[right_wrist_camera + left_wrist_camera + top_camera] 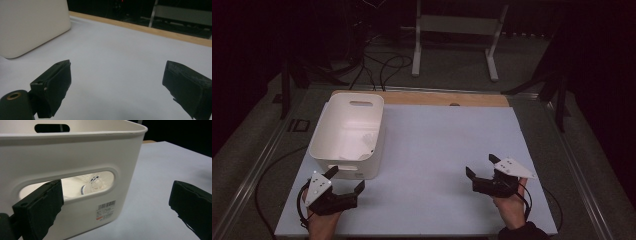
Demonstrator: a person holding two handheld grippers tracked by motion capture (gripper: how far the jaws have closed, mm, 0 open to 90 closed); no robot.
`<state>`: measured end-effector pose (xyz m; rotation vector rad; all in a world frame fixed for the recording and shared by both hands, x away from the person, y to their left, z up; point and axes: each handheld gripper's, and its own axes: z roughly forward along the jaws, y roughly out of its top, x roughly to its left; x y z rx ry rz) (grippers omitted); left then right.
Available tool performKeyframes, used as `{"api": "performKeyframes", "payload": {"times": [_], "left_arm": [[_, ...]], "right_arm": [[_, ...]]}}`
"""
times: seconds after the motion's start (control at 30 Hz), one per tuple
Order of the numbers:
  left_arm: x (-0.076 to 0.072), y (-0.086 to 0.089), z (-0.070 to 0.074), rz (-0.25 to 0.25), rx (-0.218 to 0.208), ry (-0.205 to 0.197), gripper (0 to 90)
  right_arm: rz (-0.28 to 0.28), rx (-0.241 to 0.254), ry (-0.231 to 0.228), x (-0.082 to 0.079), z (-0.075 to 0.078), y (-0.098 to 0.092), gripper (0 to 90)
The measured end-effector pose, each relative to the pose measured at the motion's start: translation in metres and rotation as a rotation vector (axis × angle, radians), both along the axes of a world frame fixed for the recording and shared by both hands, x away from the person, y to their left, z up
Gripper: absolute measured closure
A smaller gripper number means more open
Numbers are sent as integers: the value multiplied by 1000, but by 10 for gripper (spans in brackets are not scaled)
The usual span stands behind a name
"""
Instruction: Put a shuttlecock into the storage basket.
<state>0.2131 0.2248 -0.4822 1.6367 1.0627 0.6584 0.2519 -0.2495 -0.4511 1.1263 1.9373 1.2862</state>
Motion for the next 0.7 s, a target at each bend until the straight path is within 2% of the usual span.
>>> {"api": "performKeyframes", "payload": {"times": [0.33,0.53,0.7], "left_arm": [[0,3,0,7,-5,-10,1],[-2,1,0,-3,7,-17,1],[-1,-1,-1,-2,16,-14,1]], "right_arm": [[4,48,-83,-13,-13,-13,81],[-14,53,-103,-17,-24,-18,81],[-29,66,-96,-15,-27,-21,82]]}}
